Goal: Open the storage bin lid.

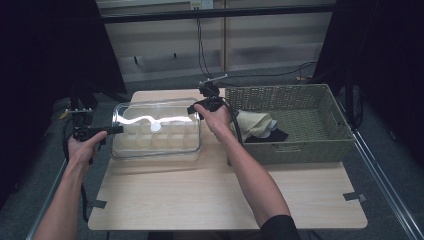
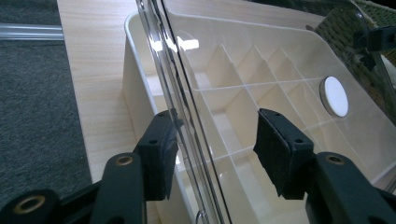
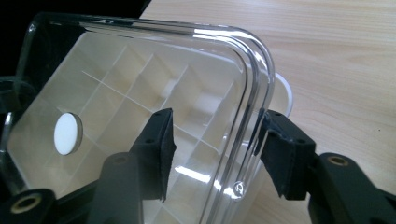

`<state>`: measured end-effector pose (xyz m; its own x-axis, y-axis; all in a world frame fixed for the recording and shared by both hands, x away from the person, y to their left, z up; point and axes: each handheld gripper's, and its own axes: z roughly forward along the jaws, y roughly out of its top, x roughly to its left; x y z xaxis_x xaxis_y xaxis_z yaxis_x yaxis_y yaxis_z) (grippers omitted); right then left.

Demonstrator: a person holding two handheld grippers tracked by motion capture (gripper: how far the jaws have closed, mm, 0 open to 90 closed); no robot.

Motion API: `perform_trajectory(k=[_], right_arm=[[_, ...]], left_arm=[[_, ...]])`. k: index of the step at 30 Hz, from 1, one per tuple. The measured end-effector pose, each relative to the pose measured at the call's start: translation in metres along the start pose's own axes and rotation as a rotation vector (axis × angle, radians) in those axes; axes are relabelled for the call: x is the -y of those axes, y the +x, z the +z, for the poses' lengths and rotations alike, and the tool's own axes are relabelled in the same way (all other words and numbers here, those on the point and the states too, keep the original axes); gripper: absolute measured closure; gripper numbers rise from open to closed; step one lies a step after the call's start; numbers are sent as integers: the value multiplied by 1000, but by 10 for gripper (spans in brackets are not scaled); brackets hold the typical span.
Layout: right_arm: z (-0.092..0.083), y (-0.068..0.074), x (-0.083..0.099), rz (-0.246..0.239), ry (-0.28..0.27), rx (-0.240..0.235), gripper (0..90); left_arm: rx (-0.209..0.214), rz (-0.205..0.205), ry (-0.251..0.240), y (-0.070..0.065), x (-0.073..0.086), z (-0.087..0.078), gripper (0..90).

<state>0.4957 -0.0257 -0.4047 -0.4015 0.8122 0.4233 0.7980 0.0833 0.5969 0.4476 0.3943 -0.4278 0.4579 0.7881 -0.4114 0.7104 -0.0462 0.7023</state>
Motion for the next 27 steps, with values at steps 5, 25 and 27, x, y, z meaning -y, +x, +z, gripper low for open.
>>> perform_trajectory(k=[5, 25, 27], right_arm=[[-8, 1, -1, -8, -21, -19, 541], [-39, 13, -3, 5, -65, -91, 662], [-41, 14, -3, -1, -67, -93, 670]], left_arm=[[8, 2, -9, 0, 0, -6, 524], [17, 41, -28, -7, 2, -27, 630], [12, 43, -35, -8, 2, -28, 637]])
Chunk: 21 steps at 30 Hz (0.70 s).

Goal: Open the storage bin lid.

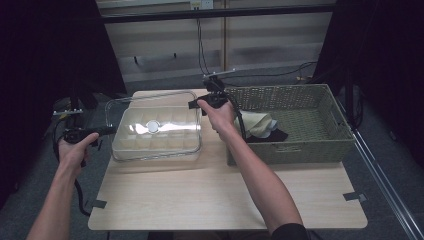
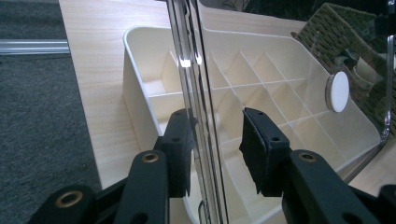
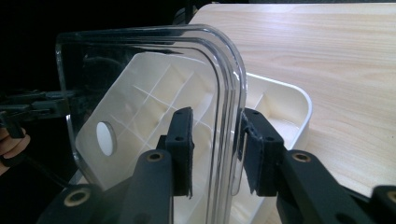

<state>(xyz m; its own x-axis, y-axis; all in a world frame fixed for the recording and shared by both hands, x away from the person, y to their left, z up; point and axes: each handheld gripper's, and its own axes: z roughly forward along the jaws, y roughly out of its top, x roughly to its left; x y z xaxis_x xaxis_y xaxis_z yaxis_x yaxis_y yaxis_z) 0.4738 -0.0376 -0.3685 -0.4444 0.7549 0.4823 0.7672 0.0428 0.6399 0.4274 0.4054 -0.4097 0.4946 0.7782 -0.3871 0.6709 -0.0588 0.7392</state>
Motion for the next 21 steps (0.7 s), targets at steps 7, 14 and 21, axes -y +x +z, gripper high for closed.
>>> perform_trajectory(k=[7, 14, 21], right_arm=[[-8, 6, 0, -12, -7, -10, 689], [-13, 9, 1, -20, -14, -16, 692], [-19, 14, 2, -23, -21, -21, 693]], left_arm=[[-6, 10, 0, -4, 0, -6, 654], [-6, 11, -3, -6, 0, -9, 670], [-4, 11, -10, -9, 0, -12, 678]])
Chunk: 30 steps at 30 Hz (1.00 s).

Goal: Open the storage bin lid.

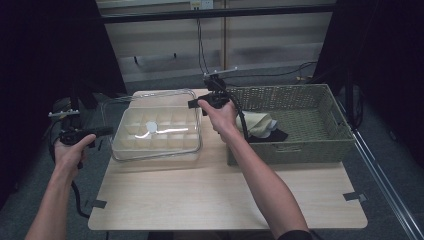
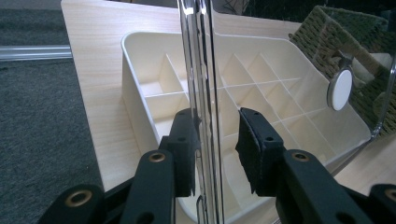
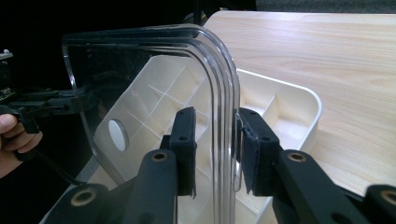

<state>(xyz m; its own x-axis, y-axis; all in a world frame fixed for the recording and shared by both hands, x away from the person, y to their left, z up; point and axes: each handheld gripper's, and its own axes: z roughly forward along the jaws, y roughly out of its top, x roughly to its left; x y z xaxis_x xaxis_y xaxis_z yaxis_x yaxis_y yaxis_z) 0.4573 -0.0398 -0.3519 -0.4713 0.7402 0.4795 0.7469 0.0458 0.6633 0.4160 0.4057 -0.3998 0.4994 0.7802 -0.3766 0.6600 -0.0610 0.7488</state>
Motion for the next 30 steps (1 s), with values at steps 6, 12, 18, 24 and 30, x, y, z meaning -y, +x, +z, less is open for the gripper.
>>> perform_trajectory(k=[6, 12, 18, 24, 30], right_arm=[[-6, 2, 1, 0, -11, -4, 692], [-10, 2, 7, -3, -15, -12, 691], [-12, 4, 13, -1, -17, -16, 692], [-18, 6, 20, -8, -21, -29, 690], [-21, 6, 25, -9, -25, -34, 690]], left_arm=[[-4, 13, -9, -5, -3, -4, 680], [-3, 17, -14, -9, 0, -6, 681], [-4, 27, -10, -11, 4, -9, 681], [-12, 39, -20, -18, 8, -15, 680], [-12, 48, -14, -23, 10, -18, 681]])
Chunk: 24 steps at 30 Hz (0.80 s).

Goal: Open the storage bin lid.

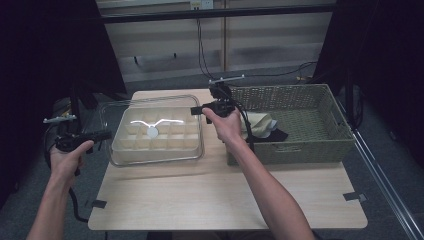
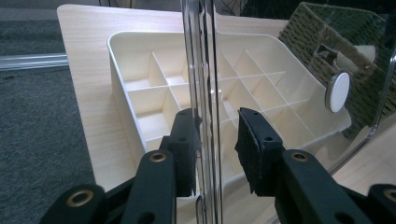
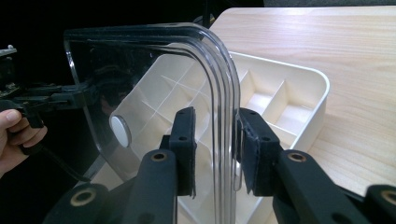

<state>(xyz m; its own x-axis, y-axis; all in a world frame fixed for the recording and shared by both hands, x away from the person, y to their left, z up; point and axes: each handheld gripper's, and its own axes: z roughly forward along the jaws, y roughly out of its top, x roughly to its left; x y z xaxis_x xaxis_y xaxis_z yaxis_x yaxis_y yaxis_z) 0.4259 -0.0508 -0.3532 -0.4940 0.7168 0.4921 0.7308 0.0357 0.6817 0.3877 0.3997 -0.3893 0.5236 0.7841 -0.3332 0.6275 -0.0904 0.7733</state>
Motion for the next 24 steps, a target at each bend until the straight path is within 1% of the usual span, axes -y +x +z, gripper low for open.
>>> perform_trajectory(k=[2, 5, 8, 11, 14, 16, 21, 22, 23, 24], right_arm=[[-1, 0, 2, 1, 2, -2, 691], [-2, 1, 4, 0, 4, -5, 691], [-6, 2, 8, -2, 7, -4, 690], [-8, 3, 11, -2, 8, -5, 690], [-10, 5, 13, -9, 7, -7, 690], [-11, 6, 14, -12, 7, -7, 691], [-12, 6, 18, -10, 8, -15, 691], [-12, 6, 19, -8, 9, -16, 691], [-13, 6, 21, -7, 8, -20, 691], [-13, 6, 22, -4, 8, -22, 691]], left_arm=[[-5, 1, 1, -2, 1, -2, 681], [-2, 9, 2, -3, 3, -3, 681], [-3, 15, 7, -8, 4, -5, 682], [-4, 25, 14, -9, 6, -6, 682], [-2, 18, 7, -11, 8, -6, 682], [-2, 25, 15, -11, 10, -7, 682], [-1, 29, 12, -13, 12, -10, 682], [-3, 35, 17, -14, 12, -11, 682], [-5, 31, 12, -16, 13, -12, 682], [-4, 39, 17, -16, 13, -13, 682]])
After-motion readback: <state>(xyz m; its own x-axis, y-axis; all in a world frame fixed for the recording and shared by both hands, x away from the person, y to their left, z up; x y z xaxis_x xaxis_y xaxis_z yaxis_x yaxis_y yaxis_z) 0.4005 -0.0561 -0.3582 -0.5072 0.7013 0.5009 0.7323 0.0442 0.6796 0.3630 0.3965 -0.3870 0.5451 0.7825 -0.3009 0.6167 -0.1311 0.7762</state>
